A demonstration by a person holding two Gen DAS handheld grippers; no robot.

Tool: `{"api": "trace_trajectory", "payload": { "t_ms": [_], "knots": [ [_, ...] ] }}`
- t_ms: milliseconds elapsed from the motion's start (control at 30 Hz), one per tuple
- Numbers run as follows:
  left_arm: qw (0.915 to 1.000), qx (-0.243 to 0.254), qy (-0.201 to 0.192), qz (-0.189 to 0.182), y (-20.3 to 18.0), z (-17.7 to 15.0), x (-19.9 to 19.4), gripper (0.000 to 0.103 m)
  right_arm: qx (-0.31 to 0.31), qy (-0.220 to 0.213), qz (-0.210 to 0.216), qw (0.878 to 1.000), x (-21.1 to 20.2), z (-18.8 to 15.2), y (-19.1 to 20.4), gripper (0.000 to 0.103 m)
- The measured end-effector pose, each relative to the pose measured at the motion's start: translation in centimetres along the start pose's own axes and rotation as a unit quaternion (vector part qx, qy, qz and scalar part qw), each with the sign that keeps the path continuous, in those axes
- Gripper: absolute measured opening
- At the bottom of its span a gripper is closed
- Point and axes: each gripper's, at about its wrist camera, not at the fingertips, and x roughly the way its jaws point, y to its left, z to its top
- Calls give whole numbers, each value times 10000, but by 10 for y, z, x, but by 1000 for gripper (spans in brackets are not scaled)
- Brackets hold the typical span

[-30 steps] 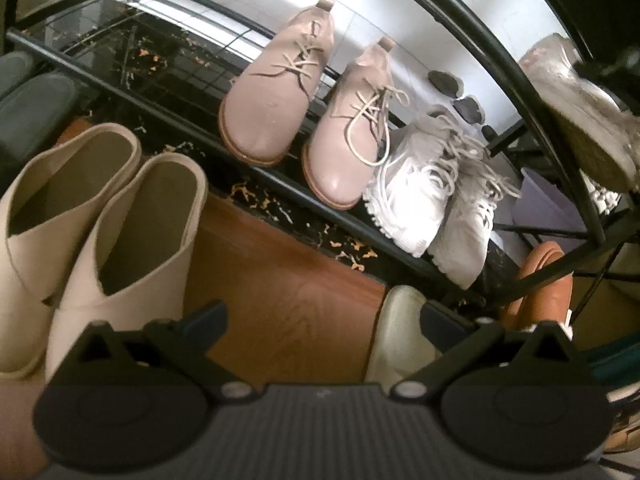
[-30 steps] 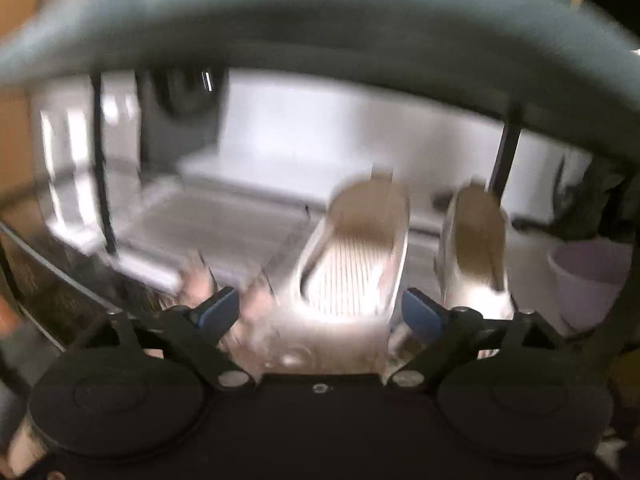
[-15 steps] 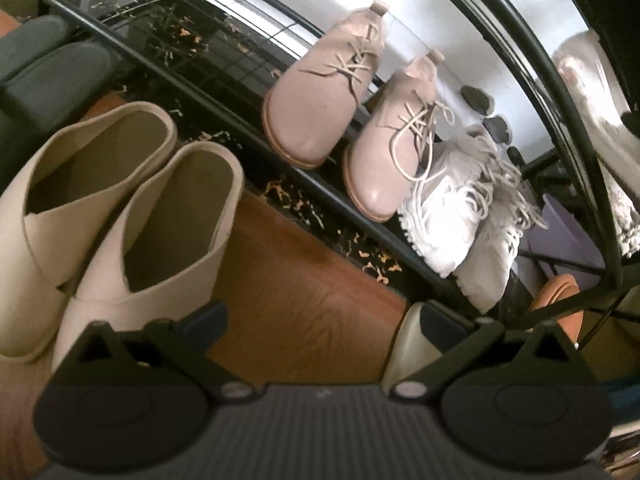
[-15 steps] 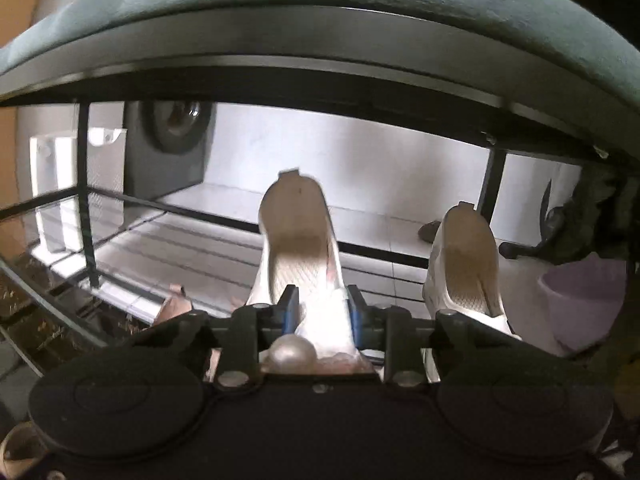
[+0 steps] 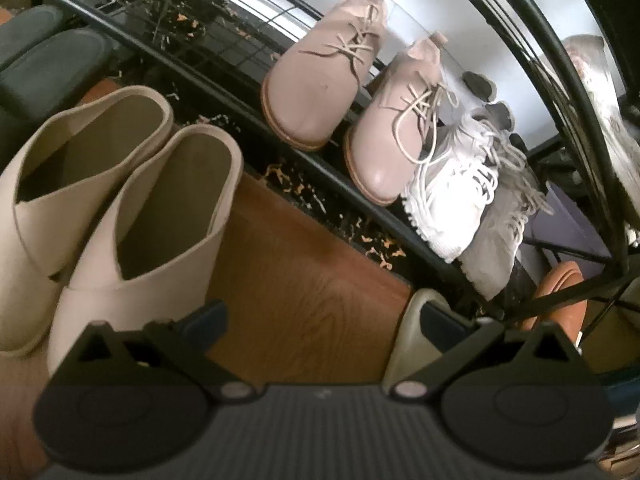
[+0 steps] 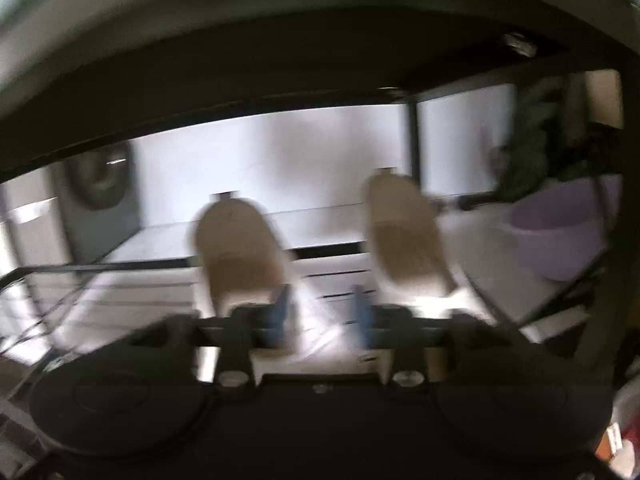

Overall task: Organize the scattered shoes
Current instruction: 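Withdraw the right gripper from the rack back toward the floor shoes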

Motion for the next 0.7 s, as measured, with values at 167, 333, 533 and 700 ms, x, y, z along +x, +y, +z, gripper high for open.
{"api": "trace_trajectory", "payload": {
  "t_ms": [167, 333, 533, 700],
  "knots": [
    [10000, 25, 63, -18, -2, -2, 1, 102, -1288, 292, 410, 9904, -2, 2, 22, 97],
    [10000, -13, 7, -25, -1, -1, -1, 102, -1546, 937, 399, 9827, 24, 0, 28, 90],
    [9999, -90, 109, -54, 1, -1, 2, 102, -1480, 1420, 15, 9787, 49, 6, 34, 96],
    [9998, -127, 102, -91, 1, 0, 1, 102, -2303, 1606, -558, 9582, 61, -10, 61, 98]
  ]
}}
